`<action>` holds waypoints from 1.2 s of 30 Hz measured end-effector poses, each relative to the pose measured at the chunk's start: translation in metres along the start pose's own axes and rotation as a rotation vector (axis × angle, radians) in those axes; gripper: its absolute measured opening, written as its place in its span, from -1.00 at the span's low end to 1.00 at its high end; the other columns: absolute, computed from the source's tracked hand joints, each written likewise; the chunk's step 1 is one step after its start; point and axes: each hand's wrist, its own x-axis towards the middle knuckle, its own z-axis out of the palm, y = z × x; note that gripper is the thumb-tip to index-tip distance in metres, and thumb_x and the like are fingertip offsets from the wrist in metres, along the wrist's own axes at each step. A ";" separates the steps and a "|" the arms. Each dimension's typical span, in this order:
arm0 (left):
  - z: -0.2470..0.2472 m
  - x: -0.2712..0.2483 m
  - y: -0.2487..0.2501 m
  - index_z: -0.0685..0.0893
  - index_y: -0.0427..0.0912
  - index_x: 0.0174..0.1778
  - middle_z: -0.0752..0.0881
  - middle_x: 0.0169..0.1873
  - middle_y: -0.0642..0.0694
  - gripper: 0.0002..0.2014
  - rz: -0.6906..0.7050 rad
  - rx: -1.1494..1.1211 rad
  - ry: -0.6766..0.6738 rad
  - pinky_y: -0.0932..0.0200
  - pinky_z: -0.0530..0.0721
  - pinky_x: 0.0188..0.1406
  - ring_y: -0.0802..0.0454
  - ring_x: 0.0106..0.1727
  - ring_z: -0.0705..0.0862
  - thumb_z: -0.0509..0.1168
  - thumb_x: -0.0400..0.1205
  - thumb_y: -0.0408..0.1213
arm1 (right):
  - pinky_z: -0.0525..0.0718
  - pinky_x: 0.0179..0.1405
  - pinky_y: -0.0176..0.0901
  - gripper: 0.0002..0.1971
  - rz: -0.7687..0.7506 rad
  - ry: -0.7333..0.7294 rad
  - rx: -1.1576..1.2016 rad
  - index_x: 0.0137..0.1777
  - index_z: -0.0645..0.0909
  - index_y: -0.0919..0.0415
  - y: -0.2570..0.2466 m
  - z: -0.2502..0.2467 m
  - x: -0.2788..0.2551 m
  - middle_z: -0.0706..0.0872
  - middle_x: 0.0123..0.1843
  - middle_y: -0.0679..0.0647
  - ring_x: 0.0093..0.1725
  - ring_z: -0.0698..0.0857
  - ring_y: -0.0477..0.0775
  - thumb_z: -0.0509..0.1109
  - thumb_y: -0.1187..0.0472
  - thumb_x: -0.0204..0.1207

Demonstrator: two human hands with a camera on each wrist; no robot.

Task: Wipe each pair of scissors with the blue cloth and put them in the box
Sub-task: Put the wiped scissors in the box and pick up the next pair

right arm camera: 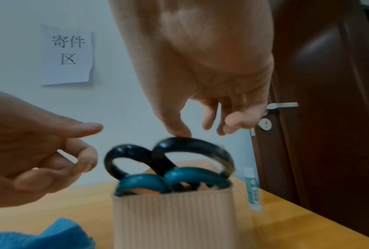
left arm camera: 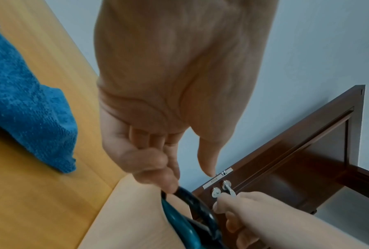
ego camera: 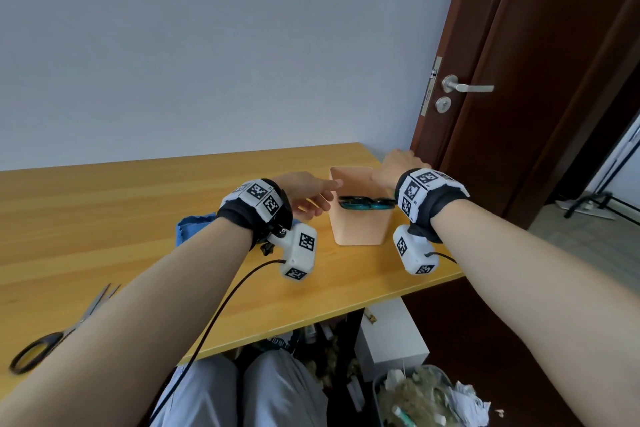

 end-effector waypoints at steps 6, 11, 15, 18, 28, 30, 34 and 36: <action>-0.042 -0.031 -0.015 0.64 -0.20 0.01 0.67 -0.34 -0.04 -0.63 0.032 -0.009 0.112 0.30 0.60 -0.53 0.10 -0.43 0.57 0.36 0.68 0.09 | 0.53 -0.24 -0.09 -0.84 -0.172 0.039 0.193 -0.19 0.52 0.23 -0.063 -0.012 -0.007 0.68 0.01 0.18 -0.11 0.66 0.23 0.32 0.14 0.52; -0.085 -0.076 -0.047 0.61 -0.18 -0.03 0.64 -0.31 -0.05 -0.70 0.007 -0.038 0.231 0.33 0.58 -0.57 0.10 -0.41 0.56 0.38 0.69 0.02 | 0.57 -0.42 -0.19 -0.80 -0.362 -0.111 0.329 -0.19 0.60 0.23 -0.138 0.009 -0.035 0.72 -0.27 0.12 -0.28 0.70 0.17 0.36 0.09 0.52; -0.114 -0.110 -0.091 0.65 -0.21 0.07 0.66 -0.25 -0.07 -0.74 -0.036 -0.012 0.316 0.36 0.59 -0.58 0.10 -0.39 0.57 0.41 0.68 -0.08 | 0.64 -0.40 -0.20 -0.78 -0.492 -0.331 0.300 0.04 0.64 0.29 -0.187 0.044 -0.065 0.83 -0.11 0.18 -0.24 0.75 0.11 0.35 0.12 0.62; -0.133 -0.130 -0.127 0.68 -0.23 0.05 0.68 -0.23 -0.10 -0.83 -0.086 0.020 0.325 0.35 0.61 -0.55 0.08 -0.35 0.60 0.42 0.68 -0.20 | 0.59 -0.42 -0.20 -0.80 -0.592 -0.424 0.246 -0.03 0.65 0.28 -0.216 0.070 -0.085 0.80 -0.16 0.18 -0.38 0.67 0.07 0.34 0.13 0.65; -0.178 -0.186 -0.207 0.74 -0.22 -0.05 0.87 -0.18 -0.10 -0.88 -0.397 0.394 0.216 0.03 0.78 0.12 0.01 -0.09 0.79 0.53 0.55 -0.41 | 0.60 -0.50 -0.29 -0.89 -0.942 -0.834 0.364 -0.01 0.78 0.10 -0.283 0.126 -0.145 0.71 -0.34 -0.01 -0.35 0.62 -0.07 0.51 0.28 0.51; -0.178 -0.191 -0.215 0.74 -0.22 0.04 0.88 -0.08 -0.10 -0.77 -0.490 0.501 0.143 -0.12 0.66 0.37 0.05 0.02 0.83 0.57 0.51 -0.38 | 0.62 -0.47 -0.29 -0.87 -0.980 -0.905 0.365 0.04 0.80 0.08 -0.289 0.132 -0.155 0.70 -0.32 -0.01 -0.34 0.60 -0.08 0.52 0.25 0.53; -0.173 -0.195 -0.227 0.75 -0.18 0.11 0.87 -0.03 -0.18 -0.67 -0.585 0.622 0.113 -0.15 0.69 0.36 0.00 0.06 0.82 0.62 0.45 -0.38 | 0.64 -0.40 -0.27 -0.84 -1.037 -0.992 0.319 0.08 0.84 0.02 -0.293 0.143 -0.165 0.69 -0.26 0.03 -0.32 0.59 -0.04 0.51 0.19 0.55; -0.169 -0.193 -0.231 0.74 -0.20 0.14 0.86 -0.04 -0.20 -0.64 -0.599 0.646 0.116 -0.14 0.71 0.34 -0.08 0.09 0.81 0.63 0.44 -0.38 | 0.65 -0.42 -0.28 -0.84 -1.042 -0.987 0.252 0.06 0.85 -0.01 -0.293 0.148 -0.167 0.70 -0.26 0.04 -0.29 0.60 0.00 0.50 0.18 0.54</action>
